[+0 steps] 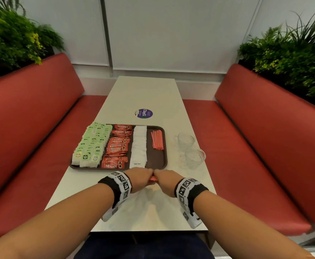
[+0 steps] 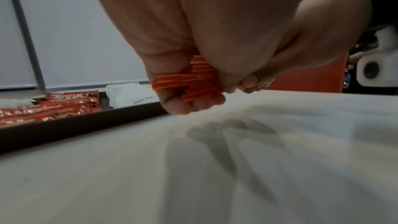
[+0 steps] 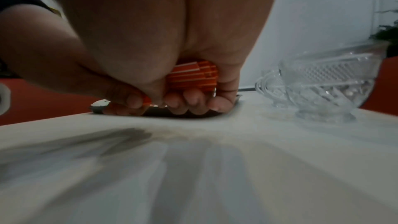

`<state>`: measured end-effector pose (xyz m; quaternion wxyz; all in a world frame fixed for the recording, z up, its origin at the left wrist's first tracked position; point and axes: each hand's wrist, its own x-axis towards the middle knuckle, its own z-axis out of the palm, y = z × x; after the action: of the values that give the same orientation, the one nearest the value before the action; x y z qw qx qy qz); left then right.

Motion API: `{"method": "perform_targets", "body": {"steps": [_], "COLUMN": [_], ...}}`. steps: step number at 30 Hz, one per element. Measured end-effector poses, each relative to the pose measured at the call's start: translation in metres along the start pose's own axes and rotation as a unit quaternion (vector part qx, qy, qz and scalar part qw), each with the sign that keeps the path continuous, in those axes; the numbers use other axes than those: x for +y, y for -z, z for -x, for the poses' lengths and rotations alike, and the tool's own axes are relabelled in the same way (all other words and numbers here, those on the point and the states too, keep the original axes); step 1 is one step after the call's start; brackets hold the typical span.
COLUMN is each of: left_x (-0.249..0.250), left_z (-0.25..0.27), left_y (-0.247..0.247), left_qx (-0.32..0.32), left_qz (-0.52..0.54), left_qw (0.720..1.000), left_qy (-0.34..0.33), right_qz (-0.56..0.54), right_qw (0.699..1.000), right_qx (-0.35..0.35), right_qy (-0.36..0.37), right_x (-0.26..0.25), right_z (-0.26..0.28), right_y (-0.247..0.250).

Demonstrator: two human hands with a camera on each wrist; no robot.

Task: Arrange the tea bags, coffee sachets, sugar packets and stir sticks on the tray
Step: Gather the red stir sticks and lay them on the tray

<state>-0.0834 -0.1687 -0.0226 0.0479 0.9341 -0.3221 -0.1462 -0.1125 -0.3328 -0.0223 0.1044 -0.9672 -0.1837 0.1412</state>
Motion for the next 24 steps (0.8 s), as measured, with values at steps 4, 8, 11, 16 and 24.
{"method": "perform_targets", "body": {"steps": [4,8,11,16,24], "left_x": [-0.013,-0.023,-0.013,0.004,0.004], "left_z": [0.01,0.019,0.018,0.015,0.014], "left_y": [0.021,0.032,0.037,0.048,0.055], "left_qx": [0.028,0.076,0.087,0.104,0.143], "left_qz": [-0.011,-0.057,-0.059,-0.076,-0.085], "left_qw": [1.0,0.995,0.994,0.992,0.986], "left_qy": [0.004,0.02,0.016,0.007,-0.012], "right_qz": [-0.092,-0.268,-0.408,-0.433,-0.45], "right_qw": [0.993,0.953,0.902,0.876,0.858], "right_qx": [0.072,0.14,0.134,0.197,0.223], "right_qy": [0.009,-0.033,-0.044,-0.082,-0.108], "right_x": [0.005,0.015,0.009,0.003,0.003], "right_z": [0.007,0.018,0.011,-0.009,-0.02], "right_y": [0.029,0.039,0.033,0.04,0.045]}}
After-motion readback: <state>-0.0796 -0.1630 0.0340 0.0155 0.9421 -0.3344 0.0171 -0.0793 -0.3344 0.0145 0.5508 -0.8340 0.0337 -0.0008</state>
